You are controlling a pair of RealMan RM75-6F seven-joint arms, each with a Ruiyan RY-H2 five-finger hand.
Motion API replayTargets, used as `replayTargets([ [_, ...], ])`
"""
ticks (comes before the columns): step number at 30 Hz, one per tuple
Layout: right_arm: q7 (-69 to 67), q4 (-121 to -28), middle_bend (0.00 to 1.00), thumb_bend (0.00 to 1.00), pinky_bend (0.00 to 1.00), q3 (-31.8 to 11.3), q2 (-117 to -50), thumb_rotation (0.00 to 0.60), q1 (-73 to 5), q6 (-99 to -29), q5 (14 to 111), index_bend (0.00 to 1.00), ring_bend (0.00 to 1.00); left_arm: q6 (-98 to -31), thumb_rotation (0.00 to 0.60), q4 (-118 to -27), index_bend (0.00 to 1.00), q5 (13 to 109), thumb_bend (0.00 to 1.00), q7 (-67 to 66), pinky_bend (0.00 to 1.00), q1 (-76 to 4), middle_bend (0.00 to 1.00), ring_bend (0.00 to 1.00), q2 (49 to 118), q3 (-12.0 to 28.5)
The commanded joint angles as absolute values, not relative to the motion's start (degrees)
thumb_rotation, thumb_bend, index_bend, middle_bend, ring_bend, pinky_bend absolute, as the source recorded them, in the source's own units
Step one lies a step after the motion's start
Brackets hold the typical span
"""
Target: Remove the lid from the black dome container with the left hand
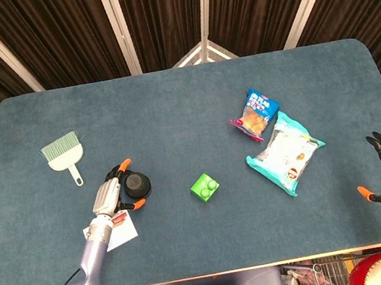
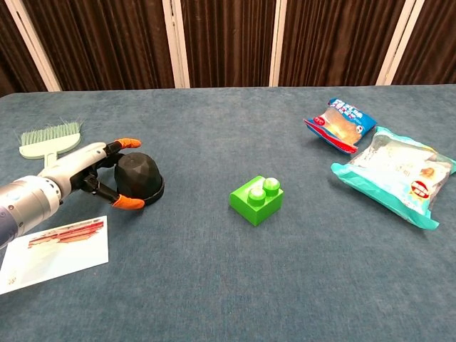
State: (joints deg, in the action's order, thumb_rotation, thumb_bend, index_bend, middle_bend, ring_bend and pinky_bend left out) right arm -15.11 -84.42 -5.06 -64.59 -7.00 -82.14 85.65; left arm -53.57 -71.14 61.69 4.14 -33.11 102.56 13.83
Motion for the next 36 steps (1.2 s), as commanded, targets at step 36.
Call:
replayTargets([
  [36, -16.27, -85.07, 0.01, 0.21, 0.01, -4.42, -64.12, 0.600, -6.74, -82.88, 86.48, 0.00, 0.11, -58.27, 0.600, -96.24, 0.12, 57.41, 0.54, -4.44, 0.00, -32.52, 0.41, 0.00, 86.66, 20.12],
])
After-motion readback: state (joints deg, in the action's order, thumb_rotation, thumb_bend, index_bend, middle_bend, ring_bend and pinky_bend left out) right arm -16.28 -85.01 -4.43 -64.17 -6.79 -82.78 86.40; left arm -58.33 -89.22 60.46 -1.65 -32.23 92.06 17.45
